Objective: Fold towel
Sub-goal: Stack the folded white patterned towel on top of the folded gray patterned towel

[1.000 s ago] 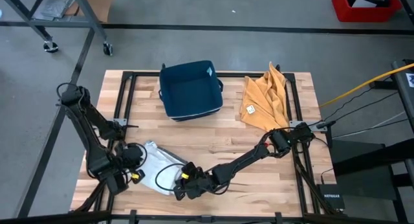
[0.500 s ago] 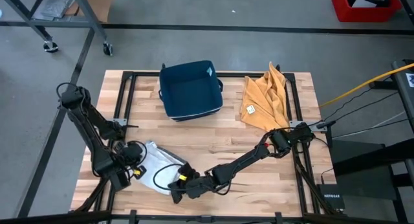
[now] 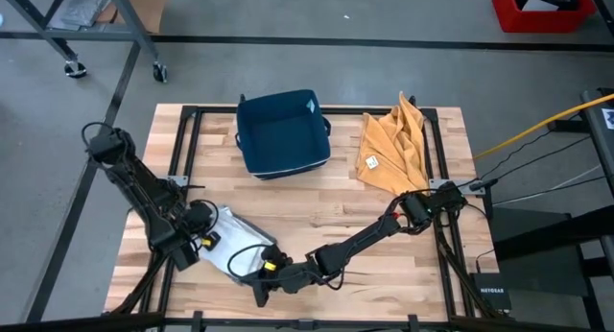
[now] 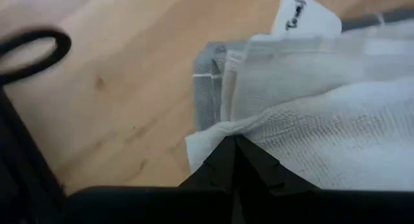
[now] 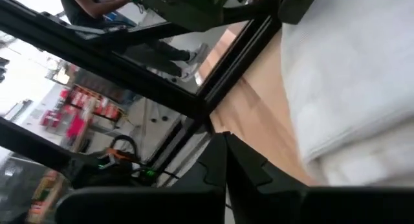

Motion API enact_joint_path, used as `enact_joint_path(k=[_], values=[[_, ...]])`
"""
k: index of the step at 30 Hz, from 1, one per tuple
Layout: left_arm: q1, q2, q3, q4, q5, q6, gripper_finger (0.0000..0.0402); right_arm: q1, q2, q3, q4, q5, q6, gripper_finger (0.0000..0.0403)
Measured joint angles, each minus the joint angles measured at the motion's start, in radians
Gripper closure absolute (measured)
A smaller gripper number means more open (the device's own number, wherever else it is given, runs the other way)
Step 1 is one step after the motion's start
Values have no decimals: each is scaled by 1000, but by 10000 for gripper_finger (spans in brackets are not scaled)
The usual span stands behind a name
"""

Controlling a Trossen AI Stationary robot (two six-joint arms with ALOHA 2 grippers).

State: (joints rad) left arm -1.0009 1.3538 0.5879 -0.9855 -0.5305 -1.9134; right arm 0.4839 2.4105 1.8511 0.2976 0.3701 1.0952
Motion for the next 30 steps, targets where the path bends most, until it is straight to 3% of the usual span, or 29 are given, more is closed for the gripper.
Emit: enact_joint_path(k=[6, 9, 13, 18, 24, 30], values=[[16, -92, 86, -208, -150, -58, 399, -17, -46, -2, 19, 42, -94, 397], [18, -168, 143, -218, -178, -39, 399, -25, -83, 0, 22, 70, -176, 397], [9, -228, 166, 16, -180, 59, 399, -29, -130, -1, 12, 106, -290, 397], [6, -199, 164, 331, -180, 275, 399, -33, -182, 0, 17, 111, -406, 397], [22, -102, 164, 396, -180, 292, 399, -30, -220, -1, 15, 81, -527, 397], [19, 41, 163, 435, -164, 163, 399, -10, -240, -1, 4, 30, -654, 397]])
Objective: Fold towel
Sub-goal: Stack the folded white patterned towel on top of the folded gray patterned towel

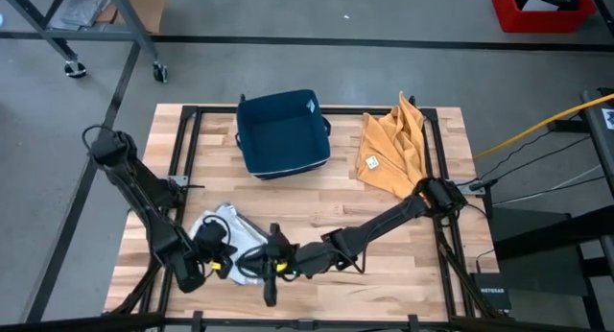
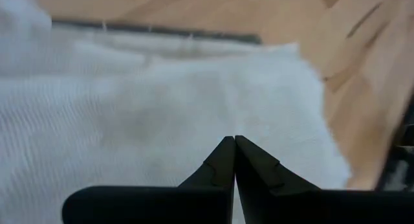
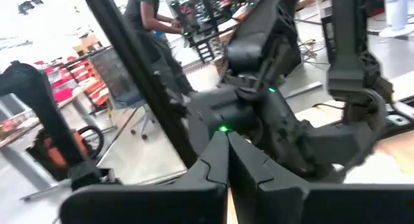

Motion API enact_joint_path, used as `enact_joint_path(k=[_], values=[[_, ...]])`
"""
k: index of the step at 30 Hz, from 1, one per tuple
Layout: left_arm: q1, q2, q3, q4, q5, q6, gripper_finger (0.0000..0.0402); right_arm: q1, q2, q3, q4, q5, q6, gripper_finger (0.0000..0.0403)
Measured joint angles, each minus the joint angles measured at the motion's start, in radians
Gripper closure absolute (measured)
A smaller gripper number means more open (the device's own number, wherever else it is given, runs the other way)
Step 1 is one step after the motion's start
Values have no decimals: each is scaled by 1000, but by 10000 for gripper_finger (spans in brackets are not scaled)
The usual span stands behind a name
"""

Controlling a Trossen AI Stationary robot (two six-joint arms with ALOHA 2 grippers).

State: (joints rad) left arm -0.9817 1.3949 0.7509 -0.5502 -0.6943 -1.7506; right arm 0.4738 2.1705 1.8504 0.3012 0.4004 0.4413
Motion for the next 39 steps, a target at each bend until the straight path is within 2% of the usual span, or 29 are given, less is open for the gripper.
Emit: enact_joint_path(k=[5, 8, 12, 17, 20, 26, 30, 32, 39], values=[[0, 88, -1, 5, 64, -67, 399, 16, -4, 0, -23, 34, 1, 397], [-5, 112, 0, -37, 107, -99, 399, 26, -4, 0, -78, 114, 40, 397], [-16, 114, 1, -178, 119, -156, 399, 31, -4, 0, -132, 229, 56, 397], [-15, 74, 1, -379, 181, -175, 399, 31, -7, 0, -192, 243, 75, 397], [-15, 46, 0, -470, 196, -73, 399, 31, -25, 0, -233, 244, 102, 397], [26, 21, -1, -501, 226, 339, 399, 30, -47, 0, -248, 246, 104, 397], [70, 21, -19, -518, 243, 524, 399, 30, -47, 0, -251, 246, 104, 397], [96, 21, -27, -517, 244, 539, 399, 30, -47, 0, -253, 247, 104, 397], [118, 19, 24, -510, 224, 378, 399, 30, -47, 0, -254, 246, 104, 397]])
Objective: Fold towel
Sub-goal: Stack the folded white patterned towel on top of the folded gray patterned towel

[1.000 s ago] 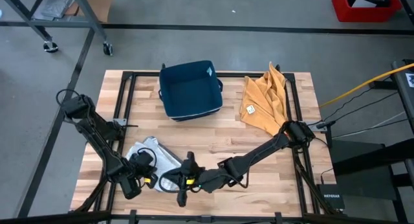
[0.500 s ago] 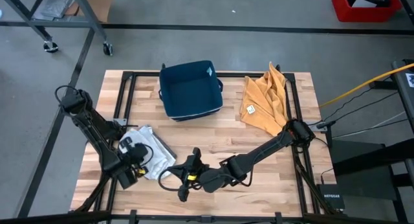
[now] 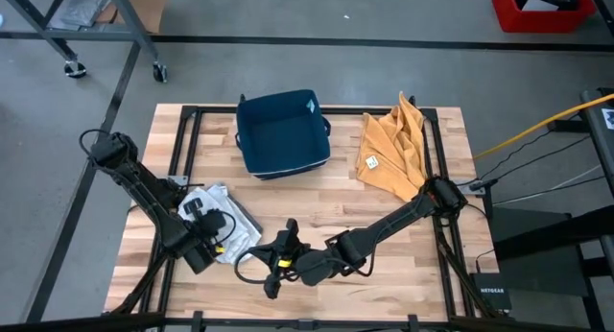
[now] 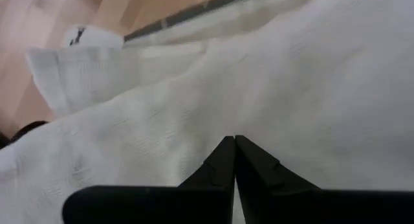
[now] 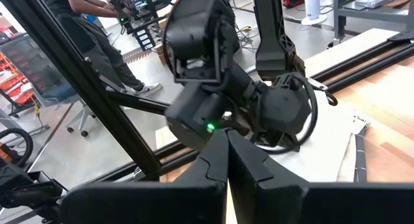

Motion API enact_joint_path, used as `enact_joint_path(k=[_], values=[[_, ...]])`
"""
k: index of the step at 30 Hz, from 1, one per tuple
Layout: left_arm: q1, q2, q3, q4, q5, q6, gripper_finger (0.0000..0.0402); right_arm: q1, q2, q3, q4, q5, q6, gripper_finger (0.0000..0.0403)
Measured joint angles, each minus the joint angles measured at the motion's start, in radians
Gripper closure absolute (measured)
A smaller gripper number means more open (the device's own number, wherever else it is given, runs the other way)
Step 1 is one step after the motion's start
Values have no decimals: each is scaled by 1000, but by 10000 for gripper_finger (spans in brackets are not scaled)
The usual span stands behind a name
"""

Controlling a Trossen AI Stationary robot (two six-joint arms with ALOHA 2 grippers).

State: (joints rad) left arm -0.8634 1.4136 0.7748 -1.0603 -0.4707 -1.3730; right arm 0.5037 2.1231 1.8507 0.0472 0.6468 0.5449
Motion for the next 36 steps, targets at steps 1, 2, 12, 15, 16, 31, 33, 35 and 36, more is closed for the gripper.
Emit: enact_joint_path(k=[1, 2, 12, 15, 16, 31, 33, 35, 36], values=[[-3, 0, 14, -1, -8, -8, 399, 0, 0, 0, -2, 0, 0, 397], [-6, 0, 31, -5, -14, -12, 399, 0, 0, 0, -6, 1, 0, 397], [-65, -1, 212, -250, 7, -181, 399, 0, 0, 0, -50, 1, 0, 397], [-97, -2, 230, -393, 69, -263, 399, 0, 0, 0, -55, 1, 0, 397], [-110, -2, 230, -429, 91, -294, 399, 0, 0, 0, -53, 1, 0, 397], [-237, -2, 9, -334, 160, -592, 399, 0, 0, 0, -52, 1, 0, 397], [-238, -2, -39, -278, 161, -591, 399, 0, 0, 0, -52, 1, 0, 397], [-232, 11, -39, -272, 163, -584, 399, 0, 0, 0, -49, 1, 0, 397], [-228, 13, -38, -275, 162, -583, 399, 0, 0, 0, -49, 1, 0, 397]])
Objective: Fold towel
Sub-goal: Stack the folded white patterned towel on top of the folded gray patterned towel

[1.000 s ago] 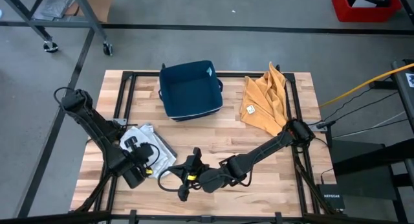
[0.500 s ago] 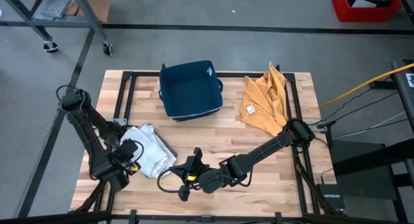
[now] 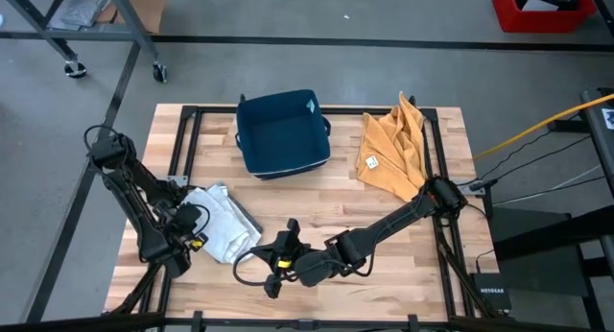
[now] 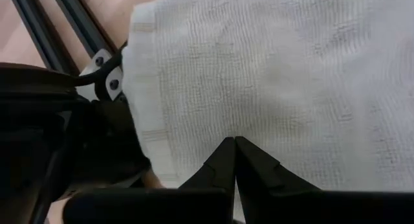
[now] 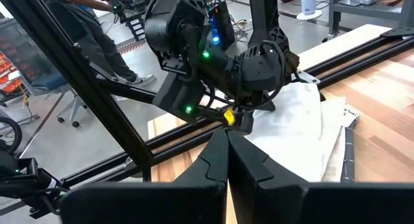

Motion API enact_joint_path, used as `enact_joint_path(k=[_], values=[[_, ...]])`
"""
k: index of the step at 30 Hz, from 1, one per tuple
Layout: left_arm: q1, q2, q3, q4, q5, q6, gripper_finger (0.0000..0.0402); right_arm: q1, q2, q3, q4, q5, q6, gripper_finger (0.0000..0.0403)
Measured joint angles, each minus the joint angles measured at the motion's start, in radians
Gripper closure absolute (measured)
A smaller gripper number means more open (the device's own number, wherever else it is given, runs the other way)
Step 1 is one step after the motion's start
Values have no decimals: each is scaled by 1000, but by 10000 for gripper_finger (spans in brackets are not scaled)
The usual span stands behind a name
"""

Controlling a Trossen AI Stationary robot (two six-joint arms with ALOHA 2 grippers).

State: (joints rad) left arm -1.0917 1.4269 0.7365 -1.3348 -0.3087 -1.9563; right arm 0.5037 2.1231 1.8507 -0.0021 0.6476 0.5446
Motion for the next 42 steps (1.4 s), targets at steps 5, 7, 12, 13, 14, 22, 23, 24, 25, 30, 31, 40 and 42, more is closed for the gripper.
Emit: enact_joint_path(k=[5, 7, 12, 13, 14, 22, 23, 24, 25, 30, 31, 40, 42], values=[[15, 0, -2, -1, -4, 3, 399, 0, 0, 0, 5, 0, 1, 397], [27, 0, -2, -1, -4, 3, 399, 0, 0, 0, 5, 0, 0, 397], [62, 0, -2, 1, -4, 3, 399, 0, 0, 0, 8, 0, 1, 397], [72, 0, -2, 2, -4, 3, 399, 0, 0, 0, 8, 0, 1, 397], [82, 0, -2, 3, -4, 3, 399, 0, 0, 0, 8, -2, 1, 397], [202, 0, -2, 77, -7, 93, 399, 0, 0, 0, 8, -3, 1, 397], [221, 0, -2, 101, -7, 125, 399, 0, 0, 0, 8, -3, 1, 397], [241, 0, -2, 120, -8, 154, 399, 0, 0, 0, 8, -3, 1, 397], [264, 0, -2, 137, -8, 188, 399, 0, 0, 0, 8, -3, 1, 397], [370, 0, -1, 180, -9, 315, 399, 0, 0, 0, 8, -3, 1, 397], [391, 0, -1, 180, -10, 334, 399, 0, 0, 0, 8, -3, 1, 397], [574, 0, -1, 174, -39, 618, 399, 0, 0, 0, 8, -4, 1, 397], [617, 0, -1, 173, -57, 687, 399, 0, 0, 0, 6, -3, 1, 397]])
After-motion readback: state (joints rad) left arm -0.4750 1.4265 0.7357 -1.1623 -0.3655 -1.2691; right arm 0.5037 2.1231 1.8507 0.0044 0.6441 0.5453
